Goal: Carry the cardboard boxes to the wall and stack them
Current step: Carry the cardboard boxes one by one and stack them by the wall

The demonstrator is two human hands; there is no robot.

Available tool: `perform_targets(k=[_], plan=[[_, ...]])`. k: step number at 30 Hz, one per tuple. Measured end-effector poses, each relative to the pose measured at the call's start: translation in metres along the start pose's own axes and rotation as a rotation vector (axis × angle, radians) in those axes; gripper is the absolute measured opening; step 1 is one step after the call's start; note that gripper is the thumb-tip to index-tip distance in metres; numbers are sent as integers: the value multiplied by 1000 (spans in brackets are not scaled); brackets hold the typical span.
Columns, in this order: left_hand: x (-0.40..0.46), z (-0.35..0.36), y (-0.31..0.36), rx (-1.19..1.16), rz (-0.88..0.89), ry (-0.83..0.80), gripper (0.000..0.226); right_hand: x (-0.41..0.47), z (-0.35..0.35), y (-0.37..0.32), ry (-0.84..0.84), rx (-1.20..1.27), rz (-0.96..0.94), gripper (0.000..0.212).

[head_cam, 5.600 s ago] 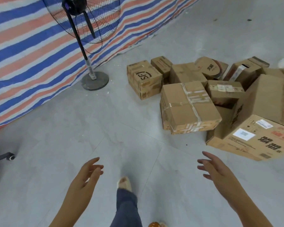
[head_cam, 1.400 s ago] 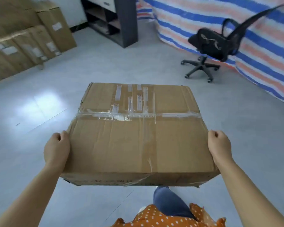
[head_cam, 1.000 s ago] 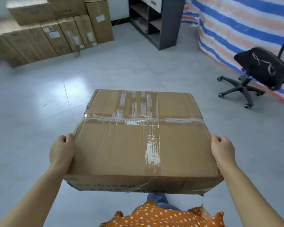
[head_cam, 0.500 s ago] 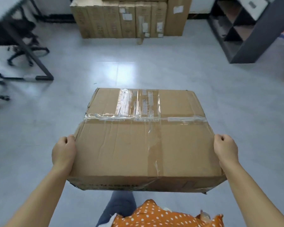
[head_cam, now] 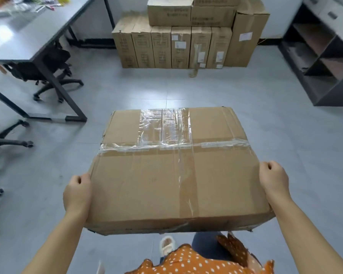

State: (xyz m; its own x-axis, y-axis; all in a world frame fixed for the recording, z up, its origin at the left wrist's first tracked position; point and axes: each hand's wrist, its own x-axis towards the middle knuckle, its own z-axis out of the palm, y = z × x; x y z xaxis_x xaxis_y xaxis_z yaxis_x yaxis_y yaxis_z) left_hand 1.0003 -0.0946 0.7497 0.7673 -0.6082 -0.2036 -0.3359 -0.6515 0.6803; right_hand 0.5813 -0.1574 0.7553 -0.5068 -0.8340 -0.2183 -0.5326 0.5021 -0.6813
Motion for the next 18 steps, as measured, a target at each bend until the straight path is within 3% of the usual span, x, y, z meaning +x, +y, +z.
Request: perform_targets(k=[7,18], plan=[[93,65,85,-26,7,-48,31,111,39,-67,15,-16,7,36],[240,159,230,-49,-80,-12,33,325,107,-220,-99,-51,-46,34]])
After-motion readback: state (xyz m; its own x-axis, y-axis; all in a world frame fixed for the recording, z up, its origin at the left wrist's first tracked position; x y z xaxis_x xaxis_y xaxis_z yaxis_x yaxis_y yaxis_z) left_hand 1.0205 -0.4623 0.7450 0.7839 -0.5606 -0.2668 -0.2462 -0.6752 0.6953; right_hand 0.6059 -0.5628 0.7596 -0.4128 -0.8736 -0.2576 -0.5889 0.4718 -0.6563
